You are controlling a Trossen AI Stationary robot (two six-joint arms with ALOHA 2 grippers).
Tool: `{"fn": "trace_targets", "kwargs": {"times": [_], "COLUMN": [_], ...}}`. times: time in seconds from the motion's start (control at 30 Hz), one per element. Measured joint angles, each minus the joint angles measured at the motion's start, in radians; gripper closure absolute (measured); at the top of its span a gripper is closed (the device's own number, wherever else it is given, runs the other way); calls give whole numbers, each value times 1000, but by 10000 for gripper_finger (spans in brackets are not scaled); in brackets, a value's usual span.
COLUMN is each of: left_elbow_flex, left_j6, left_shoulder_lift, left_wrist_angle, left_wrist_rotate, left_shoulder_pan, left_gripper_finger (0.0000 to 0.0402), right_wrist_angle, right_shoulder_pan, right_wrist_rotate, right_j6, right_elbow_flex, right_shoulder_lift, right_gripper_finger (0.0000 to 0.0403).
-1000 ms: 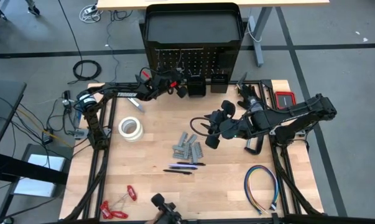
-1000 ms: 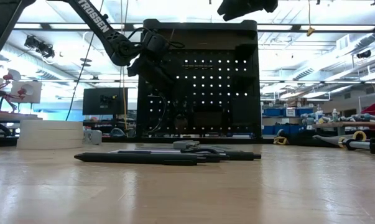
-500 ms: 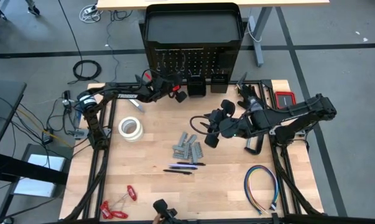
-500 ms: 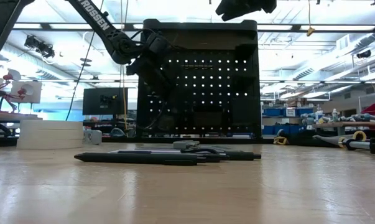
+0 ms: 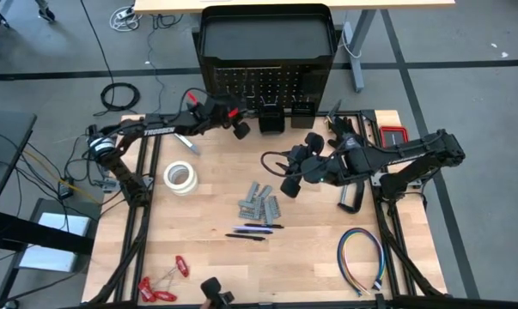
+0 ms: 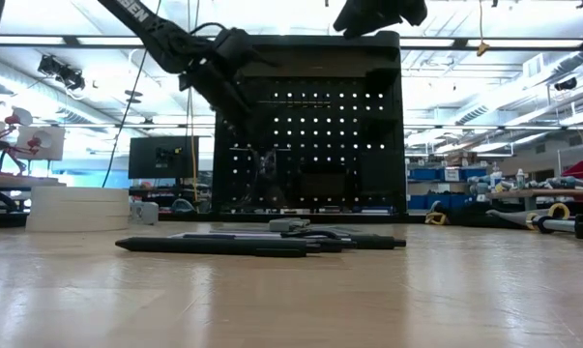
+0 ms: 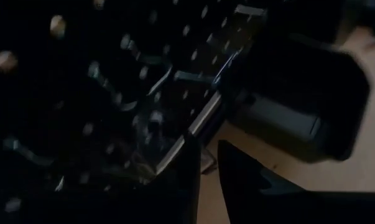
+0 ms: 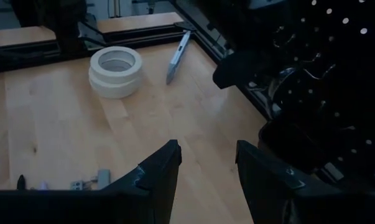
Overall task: Hang tools onto peg board
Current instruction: Hang the black safety glasses on the peg board
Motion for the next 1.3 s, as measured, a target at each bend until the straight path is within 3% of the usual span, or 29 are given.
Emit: {"fn": "trace_targets", "kwargs": {"times": [0.27, 0.53, 0.8, 0.97, 1.17, 1.3], "left_elbow_flex": [-72, -124, -125, -123, -114, -114], "left_j6": [-1, 98, 130, 153, 175, 137], "left_shoulder_lift": [6, 6, 80, 83, 56, 51], "left_wrist_angle": [86, 218, 287, 330, 311, 276], "left_wrist_rotate": [47, 70, 93, 66, -59, -30], "left_shoulder_pan": [53, 72, 19, -25, -8, 10], "left_gripper_finger": [339, 338, 338, 338, 338, 338], "right_wrist_angle": [-22, -41, -2, -3, -7, -29], "right_shoulder_pan": [-1, -1, -25, -36, -36, -36], "right_wrist_rotate": [-7, -7, -7, -7, -7, -7], "right_j6": [0, -4, -57, -59, -60, -60], "right_elbow_flex": [0, 0, 0, 0, 0, 0], "right_shoulder_lift": [0, 0, 4, 4, 4, 4], "right_gripper_finger": [233, 233, 233, 233, 233, 233]}}
